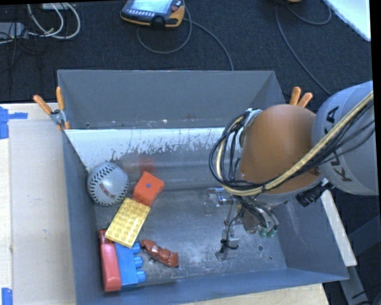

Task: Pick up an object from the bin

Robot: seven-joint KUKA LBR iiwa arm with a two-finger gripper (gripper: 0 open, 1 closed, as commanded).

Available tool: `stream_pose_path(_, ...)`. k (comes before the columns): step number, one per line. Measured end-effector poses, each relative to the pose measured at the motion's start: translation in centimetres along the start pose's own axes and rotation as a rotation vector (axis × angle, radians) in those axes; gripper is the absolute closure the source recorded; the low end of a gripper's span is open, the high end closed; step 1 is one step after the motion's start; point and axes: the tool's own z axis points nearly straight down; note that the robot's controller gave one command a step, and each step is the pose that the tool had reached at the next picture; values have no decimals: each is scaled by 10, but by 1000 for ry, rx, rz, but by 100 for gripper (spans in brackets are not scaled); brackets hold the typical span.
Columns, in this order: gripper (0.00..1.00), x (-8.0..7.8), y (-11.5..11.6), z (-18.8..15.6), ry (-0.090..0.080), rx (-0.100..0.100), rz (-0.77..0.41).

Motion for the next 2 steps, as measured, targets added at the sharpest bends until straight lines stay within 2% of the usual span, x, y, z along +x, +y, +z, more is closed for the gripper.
stream_pose_path(1,0,-2,0,-4,-8,-1,1)
stream_pose_path(2,0,-2,36,39,-10,0,-15)
